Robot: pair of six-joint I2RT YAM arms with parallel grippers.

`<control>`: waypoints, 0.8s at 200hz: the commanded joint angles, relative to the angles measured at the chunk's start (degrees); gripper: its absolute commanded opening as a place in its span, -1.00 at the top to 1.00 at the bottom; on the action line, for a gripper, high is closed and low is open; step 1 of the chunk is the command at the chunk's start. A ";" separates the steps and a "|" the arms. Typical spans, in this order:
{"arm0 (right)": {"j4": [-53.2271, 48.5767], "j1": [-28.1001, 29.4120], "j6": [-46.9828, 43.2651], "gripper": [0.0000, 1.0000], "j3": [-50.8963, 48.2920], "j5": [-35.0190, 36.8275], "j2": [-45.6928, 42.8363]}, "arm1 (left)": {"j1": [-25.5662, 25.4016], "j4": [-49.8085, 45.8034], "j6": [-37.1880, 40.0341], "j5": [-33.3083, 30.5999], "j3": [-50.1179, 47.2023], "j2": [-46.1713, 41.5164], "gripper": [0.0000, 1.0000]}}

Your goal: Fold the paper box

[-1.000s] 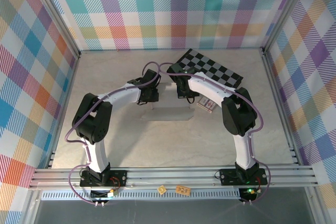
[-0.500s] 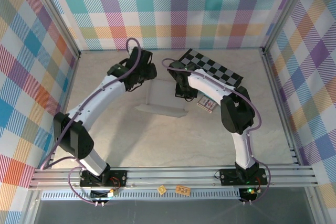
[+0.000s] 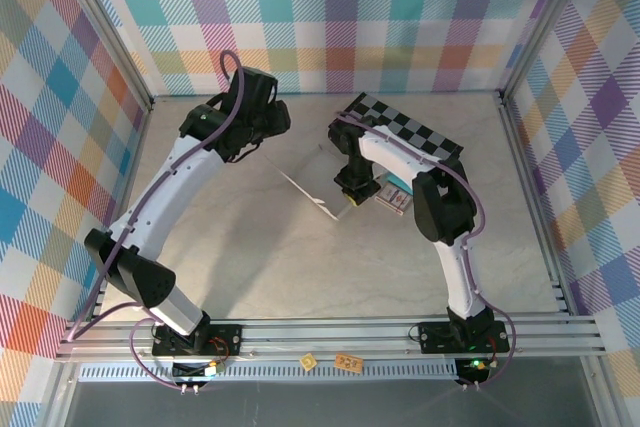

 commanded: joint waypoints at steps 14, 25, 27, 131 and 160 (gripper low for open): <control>0.24 -0.03 19.11 1.00 -2.19 -14.14 -0.14 | -0.21 -4.43 1.96 4.09 1.08 -3.16 -0.03; 2.39 -0.03 22.41 1.00 -3.63 -16.60 -0.29 | -0.21 -5.01 2.95 5.18 0.38 -3.52 -0.02; 2.76 -0.03 22.95 1.00 -3.92 -16.96 -0.29 | -0.21 -5.08 3.17 5.30 0.24 -3.56 -0.02; 12.97 0.76 31.64 0.36 -11.52 -20.71 -1.50 | 1.54 -16.55 4.02 14.83 0.91 2.81 -0.09; 12.32 0.29 30.74 0.15 -11.93 -18.81 -4.01 | 1.54 -16.80 5.28 16.42 0.86 5.10 -0.09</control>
